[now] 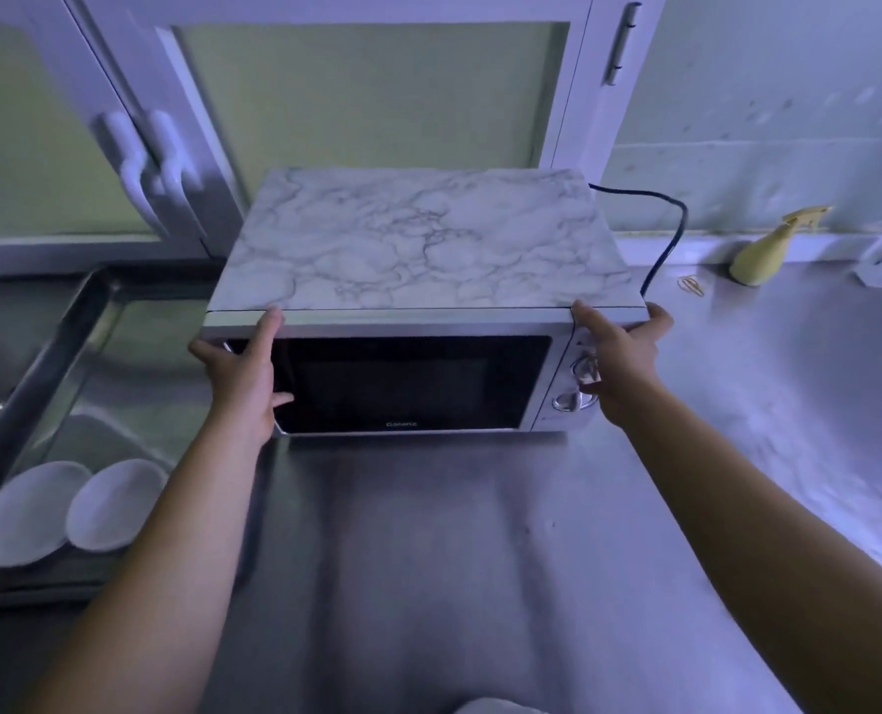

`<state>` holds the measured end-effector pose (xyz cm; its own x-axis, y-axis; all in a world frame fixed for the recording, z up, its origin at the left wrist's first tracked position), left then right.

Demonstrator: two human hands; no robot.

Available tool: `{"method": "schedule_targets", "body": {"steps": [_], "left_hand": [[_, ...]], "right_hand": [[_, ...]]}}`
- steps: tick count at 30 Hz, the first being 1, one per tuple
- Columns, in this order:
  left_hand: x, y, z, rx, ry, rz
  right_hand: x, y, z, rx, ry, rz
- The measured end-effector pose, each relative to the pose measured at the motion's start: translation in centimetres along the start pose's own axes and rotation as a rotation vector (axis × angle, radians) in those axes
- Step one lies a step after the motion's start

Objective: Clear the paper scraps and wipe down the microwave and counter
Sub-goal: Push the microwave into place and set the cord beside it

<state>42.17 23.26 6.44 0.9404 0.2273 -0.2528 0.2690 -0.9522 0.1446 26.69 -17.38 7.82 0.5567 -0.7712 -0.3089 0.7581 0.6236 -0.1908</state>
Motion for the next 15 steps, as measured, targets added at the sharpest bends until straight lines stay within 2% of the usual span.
{"method": "schedule_targets", "body": {"steps": [5, 12, 15], "left_hand": [[-0.4, 0.7, 0.6, 0.004, -0.036, -0.027], [-1.1, 0.3, 0.2, 0.028, -0.063, 0.015], [-1.5, -0.4, 0.3, -0.013, -0.059, 0.075]], "right_hand": [[0.8, -0.3, 0.8, -0.001, 0.011, 0.035], [-0.4, -1.1, 0.7, -0.164, -0.026, 0.103], [-1.7, -3.7, -0.6, -0.117, 0.0, 0.029]]}}
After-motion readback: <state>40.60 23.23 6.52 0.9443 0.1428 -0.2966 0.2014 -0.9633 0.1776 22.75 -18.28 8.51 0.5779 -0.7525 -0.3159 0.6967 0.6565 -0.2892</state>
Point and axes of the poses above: each hand's wrist, its own x-axis towards the middle knuckle, its own y-axis out of the palm, z = x × y, the point moved 7 cm from there along x, towards the middle knuckle, and after that the axes turned 9 degrees about -x, right-handed, at the moved point
